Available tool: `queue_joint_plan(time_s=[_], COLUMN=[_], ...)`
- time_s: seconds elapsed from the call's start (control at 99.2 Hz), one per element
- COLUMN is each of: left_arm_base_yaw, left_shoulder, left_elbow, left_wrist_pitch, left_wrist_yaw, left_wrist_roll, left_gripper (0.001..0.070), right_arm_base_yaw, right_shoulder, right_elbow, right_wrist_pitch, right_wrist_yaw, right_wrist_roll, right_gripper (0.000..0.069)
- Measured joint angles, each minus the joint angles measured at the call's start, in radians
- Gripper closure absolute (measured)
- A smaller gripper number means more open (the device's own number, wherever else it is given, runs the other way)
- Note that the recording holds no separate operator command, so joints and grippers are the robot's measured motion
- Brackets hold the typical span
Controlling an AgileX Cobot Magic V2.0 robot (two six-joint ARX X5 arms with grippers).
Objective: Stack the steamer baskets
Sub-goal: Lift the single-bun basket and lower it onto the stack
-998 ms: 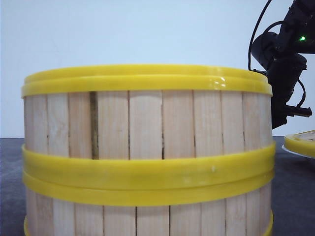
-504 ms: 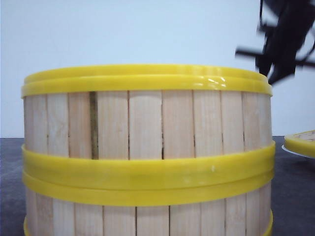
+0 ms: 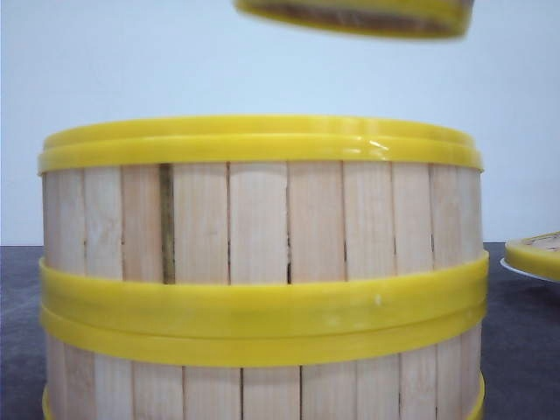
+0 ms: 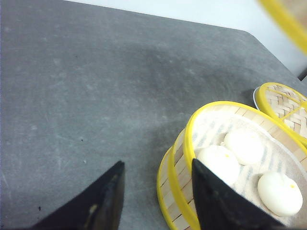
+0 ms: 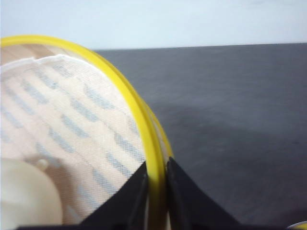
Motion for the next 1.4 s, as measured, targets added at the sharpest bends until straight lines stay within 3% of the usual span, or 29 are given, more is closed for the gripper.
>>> queue_joint_plan(time_s=[0.393, 0.776, 1.401], left_arm_base_yaw=[0.0, 0.0, 0.0], left_shoulder=[0.0, 0.0, 0.0], left_elbow=[0.0, 0.0, 0.0], left_wrist_pitch=[-0.015, -0.027, -0.052], left_wrist_yaw=[0.0, 0.0, 0.007], left_wrist_roll=[0.0, 0.0, 0.0], left_gripper=[0.0454, 0.0454, 0.0454], right_arm_base_yaw=[0.195, 0.36, 0.384], right_shoulder=[-0.064, -0.056, 0.026], right_elbow=[-0.001, -0.146, -0.221], right_wrist_pitch=[-0.255, -0.201, -0.063], right_wrist_yaw=[0.02, 0.105, 0.111], right_wrist_roll=[-0.087, -0.101, -0.101], right_gripper=[0.0657, 0.0657, 0.0657])
